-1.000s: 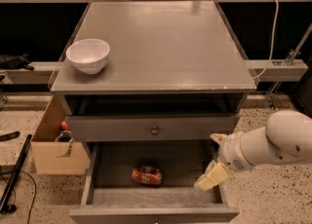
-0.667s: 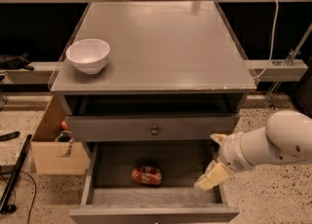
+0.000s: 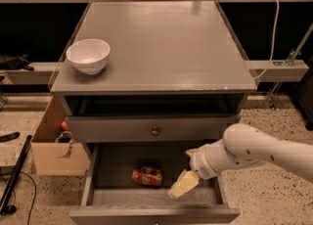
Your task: Pick coke can from middle drawer and place on counter
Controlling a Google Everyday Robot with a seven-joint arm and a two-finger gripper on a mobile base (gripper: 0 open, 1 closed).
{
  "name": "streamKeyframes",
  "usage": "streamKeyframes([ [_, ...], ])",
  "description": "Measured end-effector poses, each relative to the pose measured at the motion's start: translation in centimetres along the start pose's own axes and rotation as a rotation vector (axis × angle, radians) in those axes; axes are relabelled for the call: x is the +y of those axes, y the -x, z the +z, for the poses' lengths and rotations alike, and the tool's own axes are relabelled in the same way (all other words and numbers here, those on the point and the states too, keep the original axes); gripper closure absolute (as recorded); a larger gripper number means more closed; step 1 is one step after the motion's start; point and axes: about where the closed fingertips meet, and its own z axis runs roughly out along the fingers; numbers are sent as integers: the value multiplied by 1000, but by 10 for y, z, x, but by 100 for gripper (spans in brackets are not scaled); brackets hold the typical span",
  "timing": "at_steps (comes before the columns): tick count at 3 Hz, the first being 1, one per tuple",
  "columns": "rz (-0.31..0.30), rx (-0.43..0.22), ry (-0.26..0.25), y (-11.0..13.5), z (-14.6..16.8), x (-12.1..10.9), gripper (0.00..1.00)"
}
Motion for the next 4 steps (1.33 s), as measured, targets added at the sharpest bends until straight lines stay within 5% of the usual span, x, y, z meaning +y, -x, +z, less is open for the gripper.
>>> streamKeyframes([
  [2, 38, -47, -10, -6, 49, -6, 0],
  [4, 26, -164, -146, -8, 87, -23, 0],
])
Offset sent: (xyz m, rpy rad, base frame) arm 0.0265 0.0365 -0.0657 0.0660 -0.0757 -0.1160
